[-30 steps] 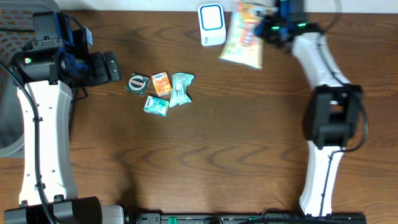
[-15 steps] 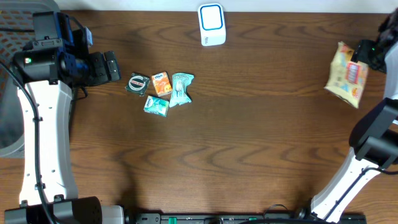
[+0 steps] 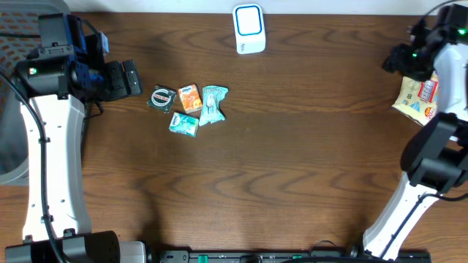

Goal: Scan the item barcode
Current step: 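Carry the printed snack bag to the right edge and release it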

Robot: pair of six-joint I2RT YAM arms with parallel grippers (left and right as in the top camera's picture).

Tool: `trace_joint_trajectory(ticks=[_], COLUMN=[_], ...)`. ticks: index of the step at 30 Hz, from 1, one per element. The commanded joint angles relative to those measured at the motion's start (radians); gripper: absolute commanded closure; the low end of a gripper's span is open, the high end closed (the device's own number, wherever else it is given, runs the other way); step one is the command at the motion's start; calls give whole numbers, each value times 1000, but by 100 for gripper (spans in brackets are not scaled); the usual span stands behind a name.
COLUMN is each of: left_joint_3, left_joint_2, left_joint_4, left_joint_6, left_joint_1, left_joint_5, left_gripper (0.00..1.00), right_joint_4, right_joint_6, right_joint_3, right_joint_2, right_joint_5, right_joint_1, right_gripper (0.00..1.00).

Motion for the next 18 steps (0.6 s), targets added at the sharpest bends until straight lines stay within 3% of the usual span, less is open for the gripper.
trace_joint_trajectory(ticks=[1,3,9,18], left_joint_3=[-3,-3,-3,-3], left_joint_2=[3,3,3,3], left_joint_4=[0,0,0,0], left_joint_6=[-9,-9,-9,-9], left_joint_1=[0,1,0,0], left_joint_5=[-2,-2,-2,-2], left_gripper=[2,2,2,2], right_joint_4=[25,74,188,181], right_joint_6=[16,22,44,55], right_joint_3=[-85,-159,-299,-296], right_joint_2=[-15,-15,-15,-16], right_joint_5=[105,161,259,286], right_joint_1=[24,22,-17,-62], right_gripper=[57,62,57,52])
